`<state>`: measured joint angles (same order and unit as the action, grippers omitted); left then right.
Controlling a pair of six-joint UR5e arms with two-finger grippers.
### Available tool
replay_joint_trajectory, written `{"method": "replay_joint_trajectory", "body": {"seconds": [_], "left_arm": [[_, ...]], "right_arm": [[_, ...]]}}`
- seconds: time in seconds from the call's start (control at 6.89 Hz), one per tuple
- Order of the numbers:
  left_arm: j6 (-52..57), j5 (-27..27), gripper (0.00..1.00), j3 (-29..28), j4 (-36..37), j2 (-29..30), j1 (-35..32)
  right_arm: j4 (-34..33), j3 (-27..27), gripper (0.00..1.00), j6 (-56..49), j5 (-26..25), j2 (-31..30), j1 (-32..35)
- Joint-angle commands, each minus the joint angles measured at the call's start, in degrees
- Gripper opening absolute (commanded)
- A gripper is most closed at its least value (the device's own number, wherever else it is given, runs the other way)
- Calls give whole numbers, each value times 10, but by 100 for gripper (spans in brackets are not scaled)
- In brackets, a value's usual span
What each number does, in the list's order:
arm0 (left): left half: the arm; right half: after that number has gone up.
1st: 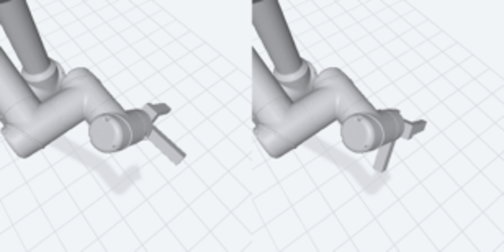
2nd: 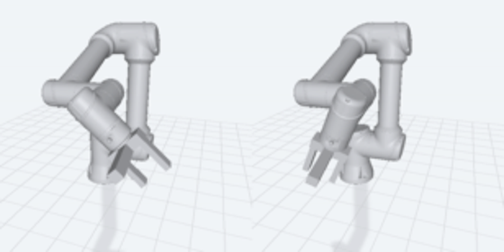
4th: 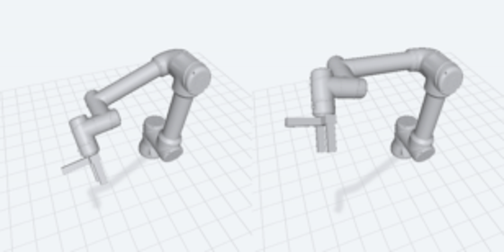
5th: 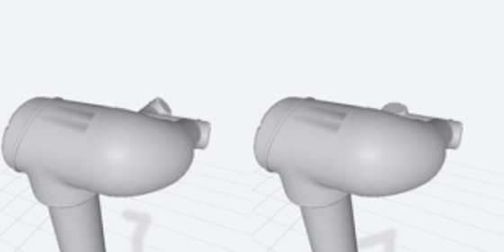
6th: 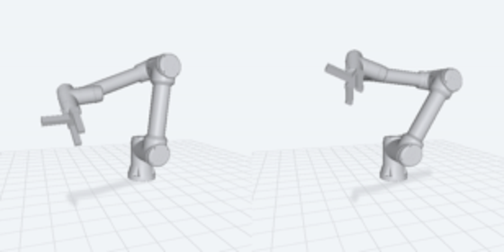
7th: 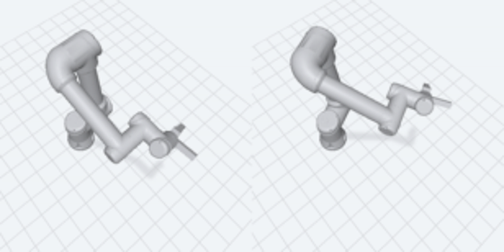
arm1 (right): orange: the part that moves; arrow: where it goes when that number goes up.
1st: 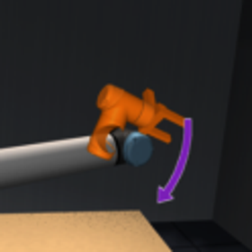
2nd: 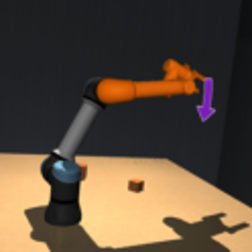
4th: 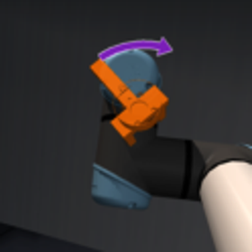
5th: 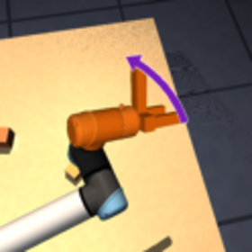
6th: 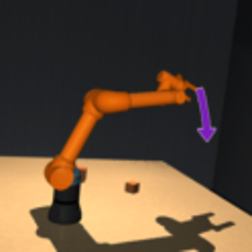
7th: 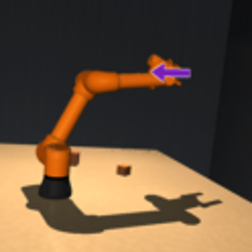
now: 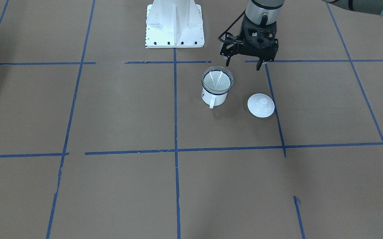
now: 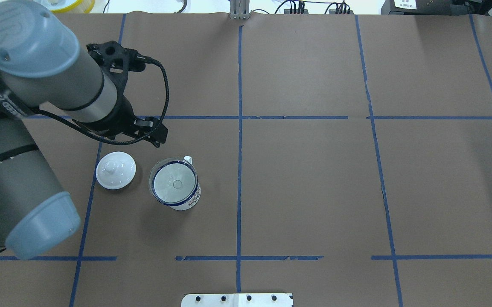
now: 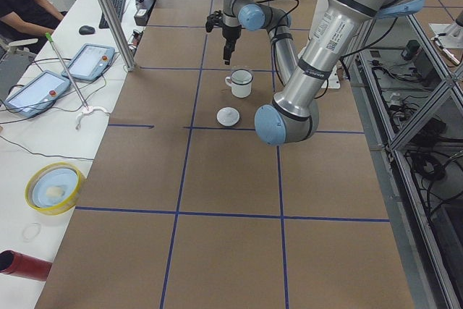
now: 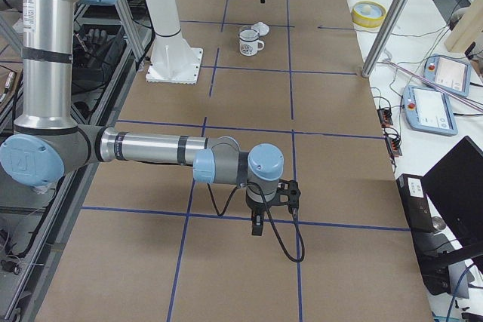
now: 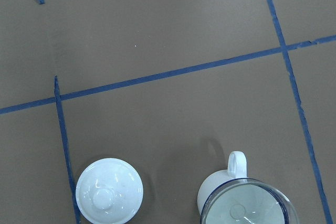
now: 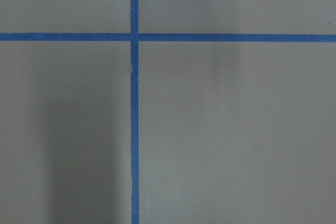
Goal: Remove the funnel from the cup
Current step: 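Move the left gripper over the glass funnel in the white mug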
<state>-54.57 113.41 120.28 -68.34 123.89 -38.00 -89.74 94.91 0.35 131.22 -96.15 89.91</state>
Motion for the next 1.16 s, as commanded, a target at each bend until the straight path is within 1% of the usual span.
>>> {"method": "replay_joint_trajectory", "body": {"seconds": [0.0, 0.15, 0.29, 0.44, 0.58, 0.73, 0.87, 1.02], "left_arm": [[-95, -36, 100, -29, -28, 13, 71], [-97, -45, 100, -46, -37, 16, 78], [-99, -47, 97, -73, -75, 15, 79], [-126, -48, 88, -95, -113, 15, 84], [-128, -48, 85, -97, -117, 15, 85], [-128, -67, 82, -103, -120, 16, 101], [-131, -87, 78, -121, -143, 17, 111], [-132, -88, 72, -131, -152, 18, 112]], "right_arm": [[0, 0, 100, 0, 0, 0, 0], [0, 0, 100, 0, 0, 0, 0], [0, 0, 100, 0, 0, 0, 0], [0, 0, 100, 0, 0, 0, 0], [0, 0, 100, 0, 0, 0, 0], [0, 0, 100, 0, 0, 0, 0], [0, 0, 100, 0, 0, 0, 0], [0, 0, 100, 0, 0, 0, 0]]}}
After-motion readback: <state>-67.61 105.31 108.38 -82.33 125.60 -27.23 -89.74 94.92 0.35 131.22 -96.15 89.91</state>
